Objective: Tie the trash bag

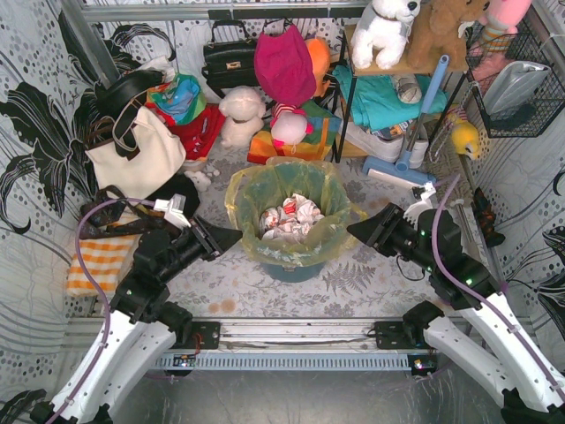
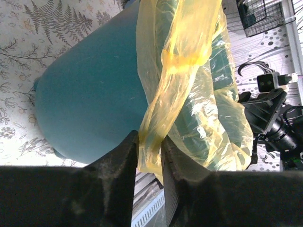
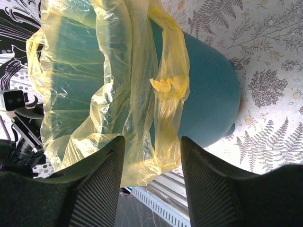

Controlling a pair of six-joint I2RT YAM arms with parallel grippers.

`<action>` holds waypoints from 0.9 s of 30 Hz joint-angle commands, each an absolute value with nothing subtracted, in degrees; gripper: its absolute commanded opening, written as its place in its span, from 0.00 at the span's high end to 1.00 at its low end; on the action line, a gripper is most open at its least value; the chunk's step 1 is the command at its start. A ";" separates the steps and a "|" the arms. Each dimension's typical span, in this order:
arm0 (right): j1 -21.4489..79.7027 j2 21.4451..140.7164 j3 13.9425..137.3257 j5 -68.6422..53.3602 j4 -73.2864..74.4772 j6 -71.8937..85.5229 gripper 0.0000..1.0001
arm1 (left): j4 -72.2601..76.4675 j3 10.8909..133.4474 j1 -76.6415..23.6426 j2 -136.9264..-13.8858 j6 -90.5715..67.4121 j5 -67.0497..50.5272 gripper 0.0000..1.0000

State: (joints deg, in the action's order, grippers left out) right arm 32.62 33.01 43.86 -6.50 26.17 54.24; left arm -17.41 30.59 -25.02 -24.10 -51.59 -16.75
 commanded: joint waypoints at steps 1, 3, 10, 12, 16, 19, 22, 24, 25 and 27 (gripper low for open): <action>32.70 32.37 42.71 -7.71 26.11 55.80 0.50 | -13.26 30.15 -25.01 -24.00 -51.46 -18.13 0.69; 32.74 32.11 42.08 -7.69 25.93 56.08 0.53 | -13.42 30.15 -25.03 -23.96 -51.42 -18.26 0.78; 32.70 31.77 41.05 -6.46 26.29 56.74 0.56 | -14.06 30.74 -24.98 -23.98 -51.15 -18.13 0.94; 32.71 31.96 40.96 -6.25 26.45 56.77 0.56 | -13.99 30.85 -25.02 -24.19 -51.24 -18.39 0.97; 32.70 32.24 40.21 -7.08 24.43 56.93 0.68 | -14.08 31.39 -25.03 -24.66 -50.92 -19.16 1.00; 32.70 32.97 40.36 -7.92 24.21 56.64 0.90 | -16.70 33.23 -25.02 -25.14 -49.30 -19.48 1.00; 32.71 34.26 42.23 -8.65 27.02 55.22 1.00 | -22.53 36.66 -24.98 -26.35 -46.66 -20.80 1.00; 32.70 34.44 43.54 -8.99 28.86 54.45 1.00 | -25.38 38.01 -25.03 -27.07 -46.08 -22.83 1.00; 32.70 34.30 44.08 -9.23 29.55 54.19 1.00 | -25.67 37.98 -25.04 -27.10 -46.17 -25.01 1.00; 32.70 34.19 45.30 -9.76 30.53 53.53 1.00 | -25.21 37.62 -24.97 -26.50 -46.81 -28.47 1.00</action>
State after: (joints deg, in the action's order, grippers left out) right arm 32.62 34.65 41.43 -8.03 27.97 55.77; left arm -23.44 35.97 -25.02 -27.00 -48.62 -21.23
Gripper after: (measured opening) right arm 0.003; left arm 0.009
